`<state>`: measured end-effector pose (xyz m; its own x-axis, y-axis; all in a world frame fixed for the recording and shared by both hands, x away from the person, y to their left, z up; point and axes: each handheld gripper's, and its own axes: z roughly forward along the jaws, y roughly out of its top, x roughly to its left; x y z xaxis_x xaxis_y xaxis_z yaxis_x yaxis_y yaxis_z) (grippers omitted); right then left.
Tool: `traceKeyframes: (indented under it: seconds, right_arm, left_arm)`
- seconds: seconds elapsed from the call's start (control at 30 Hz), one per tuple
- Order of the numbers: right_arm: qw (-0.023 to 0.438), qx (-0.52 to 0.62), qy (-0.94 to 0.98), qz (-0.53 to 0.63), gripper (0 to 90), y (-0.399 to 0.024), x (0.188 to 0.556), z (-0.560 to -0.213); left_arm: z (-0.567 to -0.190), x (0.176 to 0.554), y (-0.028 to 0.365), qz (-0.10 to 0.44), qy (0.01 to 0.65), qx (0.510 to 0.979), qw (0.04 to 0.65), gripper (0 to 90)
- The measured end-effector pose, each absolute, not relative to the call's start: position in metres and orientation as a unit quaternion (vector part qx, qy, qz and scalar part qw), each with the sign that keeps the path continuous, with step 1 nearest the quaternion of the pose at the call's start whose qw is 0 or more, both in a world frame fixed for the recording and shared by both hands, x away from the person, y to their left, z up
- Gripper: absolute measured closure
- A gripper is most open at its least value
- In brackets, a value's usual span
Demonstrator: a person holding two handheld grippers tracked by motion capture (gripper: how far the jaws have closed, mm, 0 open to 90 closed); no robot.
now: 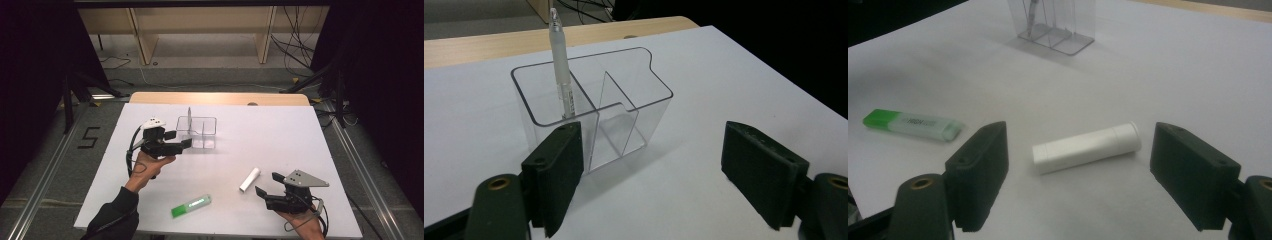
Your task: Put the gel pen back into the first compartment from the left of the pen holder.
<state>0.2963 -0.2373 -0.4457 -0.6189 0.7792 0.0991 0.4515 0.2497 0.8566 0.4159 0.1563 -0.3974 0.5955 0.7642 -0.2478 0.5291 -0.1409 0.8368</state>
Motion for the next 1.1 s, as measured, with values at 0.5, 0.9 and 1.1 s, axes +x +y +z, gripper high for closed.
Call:
traceKeyframes:
  seconds: [0.5, 0.9, 1.1]
  right_arm:
    - [0.178, 0.397, 0.772, 0.463, 24.2, -0.237, 0.296, -0.445]
    - [0.176, 0.398, 0.772, 0.463, 24.1, -0.237, 0.296, -0.446]
    - [0.177, 0.396, 0.773, 0.462, 24.1, -0.237, 0.297, -0.446]
  left_arm:
    - [-0.400, 0.399, 0.153, 0.111, 0.408, 0.784, 0.455, 23.0]
    - [-0.409, 0.387, 0.149, 0.098, 0.388, 0.816, 0.417, 21.1]
    - [-0.412, 0.382, 0.149, 0.094, 0.382, 0.825, 0.406, 20.7]
